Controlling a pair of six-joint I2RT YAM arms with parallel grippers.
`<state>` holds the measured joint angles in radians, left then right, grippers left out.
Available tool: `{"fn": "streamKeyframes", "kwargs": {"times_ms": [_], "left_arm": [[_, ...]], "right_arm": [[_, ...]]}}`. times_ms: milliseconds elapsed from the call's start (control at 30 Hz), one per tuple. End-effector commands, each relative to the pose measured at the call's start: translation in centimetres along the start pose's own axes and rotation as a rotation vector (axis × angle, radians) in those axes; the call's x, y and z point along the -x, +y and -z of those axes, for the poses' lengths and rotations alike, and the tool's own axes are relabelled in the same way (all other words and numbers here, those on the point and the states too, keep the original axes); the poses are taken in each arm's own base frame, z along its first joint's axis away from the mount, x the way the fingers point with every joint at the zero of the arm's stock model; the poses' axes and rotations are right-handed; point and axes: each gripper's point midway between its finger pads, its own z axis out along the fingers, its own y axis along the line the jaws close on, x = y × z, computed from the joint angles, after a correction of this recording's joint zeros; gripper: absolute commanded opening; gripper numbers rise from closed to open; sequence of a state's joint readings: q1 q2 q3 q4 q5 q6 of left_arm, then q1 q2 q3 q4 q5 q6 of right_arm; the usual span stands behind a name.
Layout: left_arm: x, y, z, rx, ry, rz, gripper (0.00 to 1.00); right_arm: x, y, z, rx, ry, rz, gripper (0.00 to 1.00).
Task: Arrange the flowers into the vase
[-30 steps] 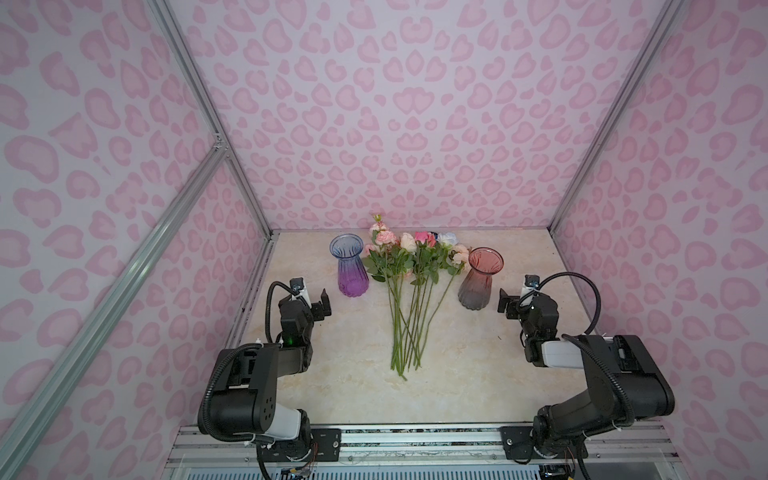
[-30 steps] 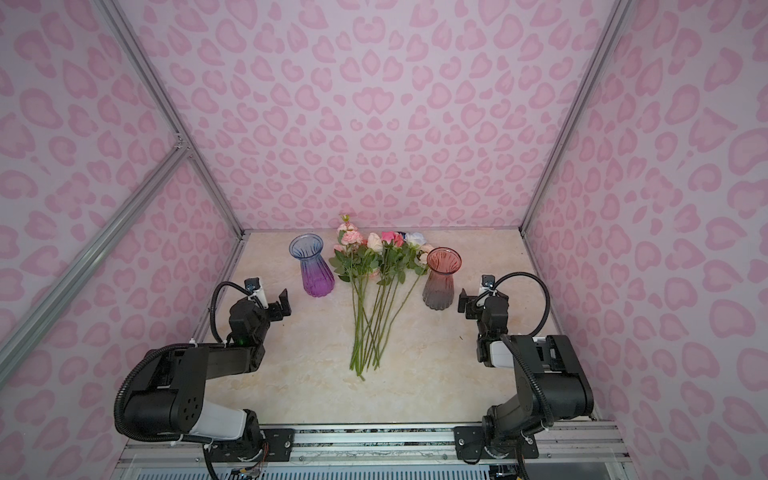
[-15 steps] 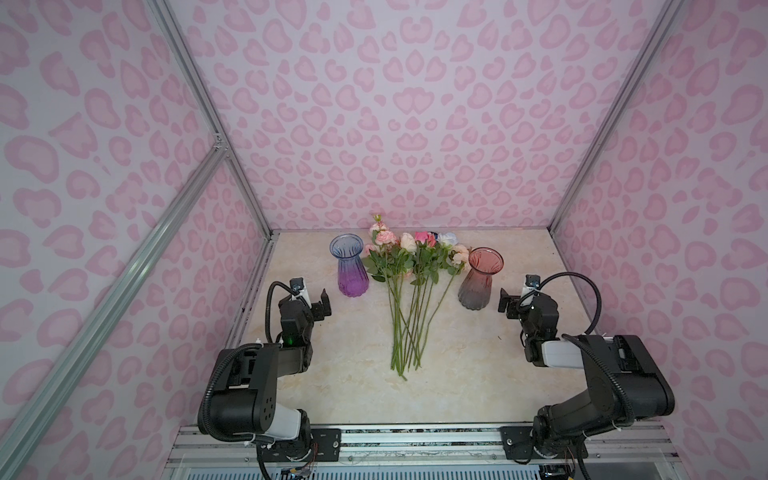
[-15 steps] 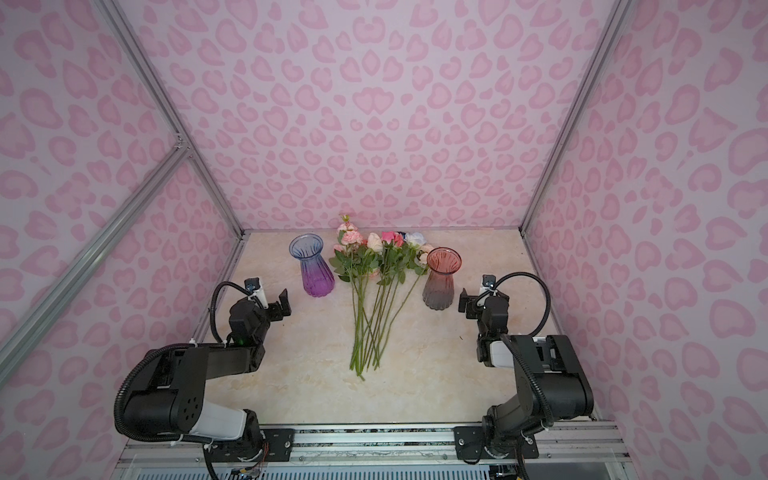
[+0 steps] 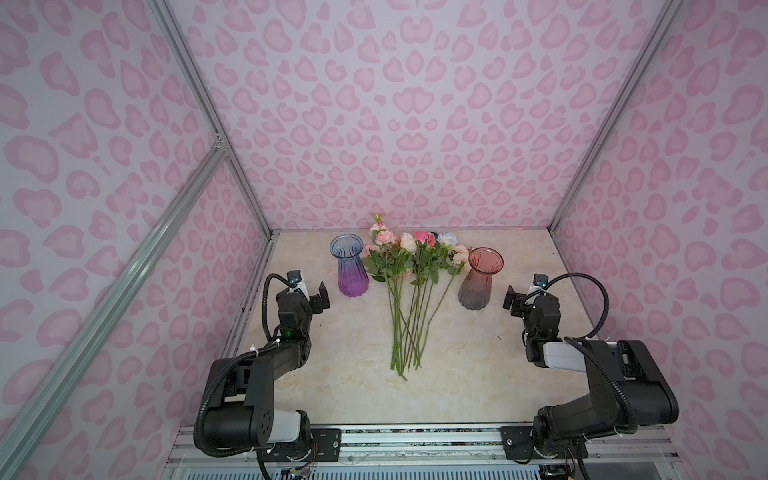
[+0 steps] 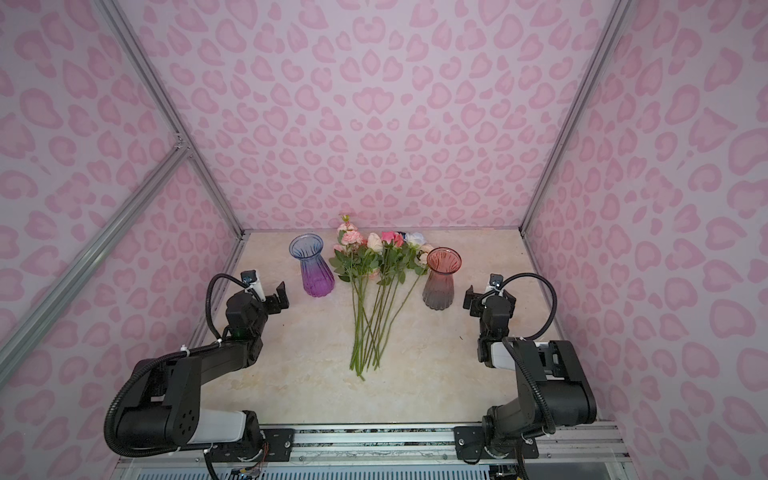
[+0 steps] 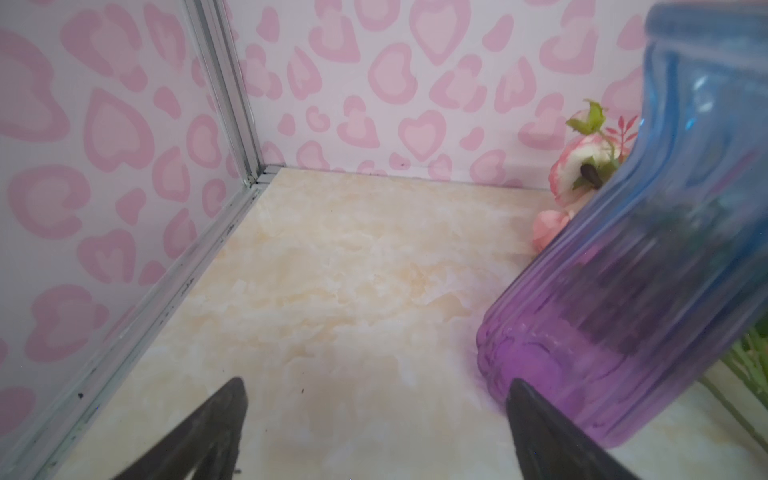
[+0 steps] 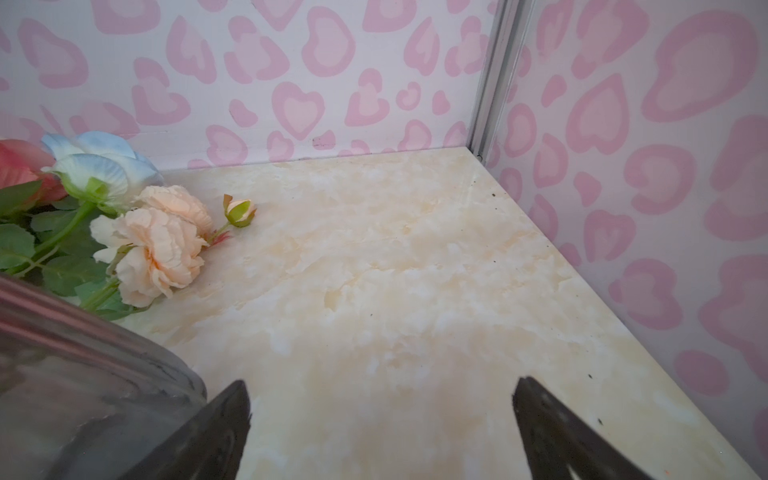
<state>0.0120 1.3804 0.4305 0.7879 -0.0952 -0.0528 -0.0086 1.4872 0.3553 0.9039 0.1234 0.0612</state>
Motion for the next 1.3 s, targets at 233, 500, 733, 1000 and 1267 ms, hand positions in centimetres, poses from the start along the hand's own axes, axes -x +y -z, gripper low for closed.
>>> {"fn": "streamKeyframes", "kwargs": {"times_ms": [233, 500, 733, 1000, 1267], "left_arm": [[5.1, 0.1, 3.5, 0.003, -0.027, 0.111, 0.98], [13.3, -0.6, 10.1, -0.057, -0.016, 0.33, 0.98], [14.6, -0.8, 16.1, -0.098, 0.001, 0.58, 0.98], [10.3, -5.6, 15.6, -0.327, 0.231, 0.612, 0.75], [7.0, -7.4, 16.6, -0.377, 0.365, 0.51, 0.59]], "right_arm": [[4.9, -5.5, 1.7, -0.324, 0.082, -0.094, 1.0], [13.3, -8.6, 7.4, -0.516, 0.154, -0.257, 1.0], [15.3, -5.5, 7.4, -0.186, 0.197, -0.531, 0.69], [16.5, 4.3, 4.2, 0.049, 0.466, -0.286, 0.61], [15.7, 8.3, 2.6, 0.109, 0.575, -0.232, 0.63]]}}
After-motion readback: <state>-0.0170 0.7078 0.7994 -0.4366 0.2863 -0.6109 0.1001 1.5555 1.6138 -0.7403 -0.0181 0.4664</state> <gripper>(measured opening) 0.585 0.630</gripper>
